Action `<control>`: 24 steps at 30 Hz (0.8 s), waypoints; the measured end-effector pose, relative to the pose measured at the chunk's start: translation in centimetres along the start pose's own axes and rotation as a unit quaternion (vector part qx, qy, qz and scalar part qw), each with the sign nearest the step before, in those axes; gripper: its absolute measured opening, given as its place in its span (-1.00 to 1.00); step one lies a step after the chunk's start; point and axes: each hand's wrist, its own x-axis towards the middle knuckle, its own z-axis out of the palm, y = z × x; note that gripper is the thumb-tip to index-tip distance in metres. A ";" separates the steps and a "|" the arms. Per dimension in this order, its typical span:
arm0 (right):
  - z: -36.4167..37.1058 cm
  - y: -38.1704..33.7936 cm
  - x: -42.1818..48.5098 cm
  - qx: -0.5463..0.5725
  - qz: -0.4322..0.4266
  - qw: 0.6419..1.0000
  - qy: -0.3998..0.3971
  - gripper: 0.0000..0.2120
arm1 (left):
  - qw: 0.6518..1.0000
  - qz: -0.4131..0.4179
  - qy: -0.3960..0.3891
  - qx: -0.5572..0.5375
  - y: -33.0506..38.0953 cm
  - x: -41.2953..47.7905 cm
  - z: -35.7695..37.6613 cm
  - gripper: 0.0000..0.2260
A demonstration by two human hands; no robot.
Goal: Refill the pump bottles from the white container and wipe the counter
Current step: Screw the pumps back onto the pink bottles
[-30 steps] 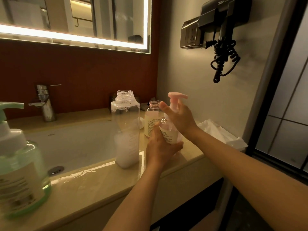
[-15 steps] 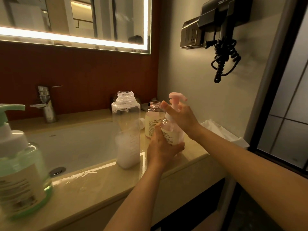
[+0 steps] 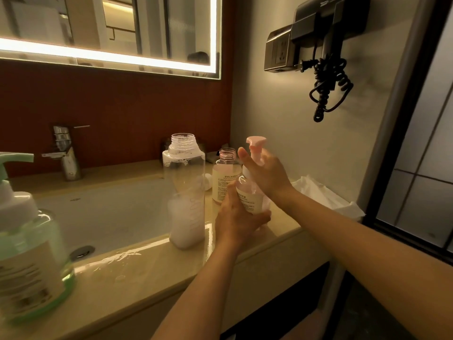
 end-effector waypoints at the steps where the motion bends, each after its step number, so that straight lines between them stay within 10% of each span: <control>1: 0.2 0.1 -0.3 -0.008 -0.003 1.000 0.014 -0.41 | 1.000 0.002 -0.001 -0.002 0.0 0.0 0.0 -0.21; 6: 0.4 0.4 -1.7 -0.029 0.007 0.999 0.043 -0.10 | 1.000 0.009 0.003 -0.004 0.0 -0.1 -0.1 -0.20; 24: -0.4 -0.4 -0.6 -0.037 0.036 0.999 0.016 -0.12 | 1.000 0.015 -0.003 -0.005 0.2 -0.1 -0.2 -0.21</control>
